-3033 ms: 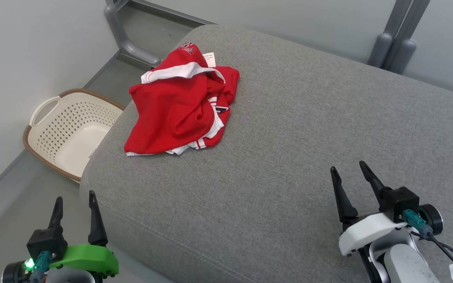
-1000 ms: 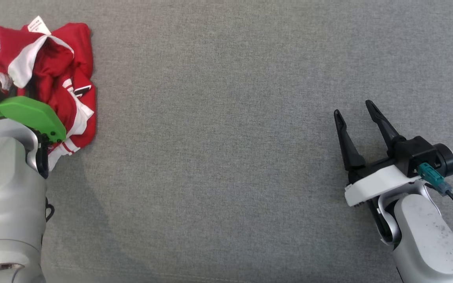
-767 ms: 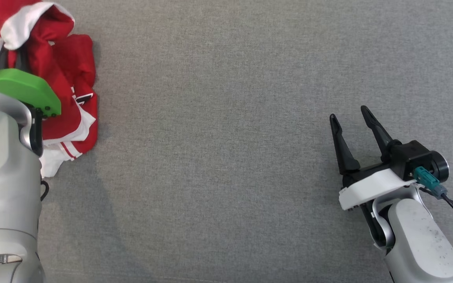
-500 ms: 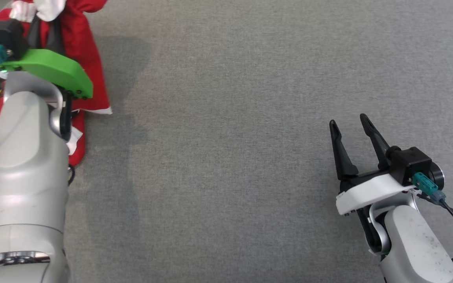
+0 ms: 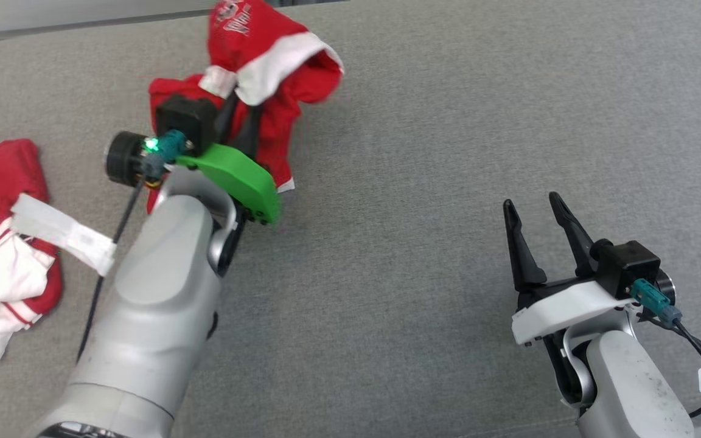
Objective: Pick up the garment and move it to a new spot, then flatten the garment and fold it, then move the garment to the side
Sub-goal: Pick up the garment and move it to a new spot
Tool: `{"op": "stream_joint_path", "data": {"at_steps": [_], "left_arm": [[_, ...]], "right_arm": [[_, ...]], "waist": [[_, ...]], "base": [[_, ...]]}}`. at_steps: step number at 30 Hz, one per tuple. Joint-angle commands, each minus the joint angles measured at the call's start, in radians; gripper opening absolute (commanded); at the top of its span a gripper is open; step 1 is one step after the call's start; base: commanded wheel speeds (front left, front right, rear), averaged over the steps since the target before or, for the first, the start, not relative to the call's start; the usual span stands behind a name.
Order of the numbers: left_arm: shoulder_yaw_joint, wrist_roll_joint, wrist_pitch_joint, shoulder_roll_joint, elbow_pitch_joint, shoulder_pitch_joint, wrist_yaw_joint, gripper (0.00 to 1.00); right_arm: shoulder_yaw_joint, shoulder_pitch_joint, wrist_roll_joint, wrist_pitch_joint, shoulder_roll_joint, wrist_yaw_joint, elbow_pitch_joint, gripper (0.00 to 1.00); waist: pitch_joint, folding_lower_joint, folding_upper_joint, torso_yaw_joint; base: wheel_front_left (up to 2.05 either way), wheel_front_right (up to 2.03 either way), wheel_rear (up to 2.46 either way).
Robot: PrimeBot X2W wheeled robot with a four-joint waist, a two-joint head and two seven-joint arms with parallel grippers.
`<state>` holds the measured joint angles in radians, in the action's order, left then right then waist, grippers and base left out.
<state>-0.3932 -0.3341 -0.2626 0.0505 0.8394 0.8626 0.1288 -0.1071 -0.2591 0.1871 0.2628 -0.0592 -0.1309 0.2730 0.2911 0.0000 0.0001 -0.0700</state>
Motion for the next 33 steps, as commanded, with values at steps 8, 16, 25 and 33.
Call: {"op": "stream_joint_path", "data": {"at_steps": [8,16,25,33], "left_arm": [[-0.306,-0.206,-0.003,0.002,-0.107,-0.087,-0.018,0.0],[-0.506,-0.328,-0.002,0.002,-0.217,-0.123,-0.084,0.0],[-0.47,-0.287,-0.002,0.002,-0.197,-0.175,-0.149,1.0],[-0.241,-0.165,-0.002,0.027,-0.238,-0.324,-0.185,1.0]], "right_arm": [[-0.001,0.021,0.019,0.003,0.006,0.0,0.01,1.0],[0.003,0.032,0.026,0.003,0.008,0.0,0.016,1.0],[0.019,0.052,0.025,0.003,0.008,0.0,0.011,1.0],[0.033,0.079,0.005,0.003,0.008,0.0,-0.001,1.0]], "waist": [[-0.031,0.0,-0.0001,-0.102],[-0.051,0.0,-0.0001,-0.126],[-0.082,0.0,-0.0001,-0.103],[-0.124,0.0,-0.0001,-0.059]], "base": [[0.0,0.0,0.0],[0.0,0.0,0.0],[0.0,0.0,0.0],[0.0,0.0,0.0]]}}
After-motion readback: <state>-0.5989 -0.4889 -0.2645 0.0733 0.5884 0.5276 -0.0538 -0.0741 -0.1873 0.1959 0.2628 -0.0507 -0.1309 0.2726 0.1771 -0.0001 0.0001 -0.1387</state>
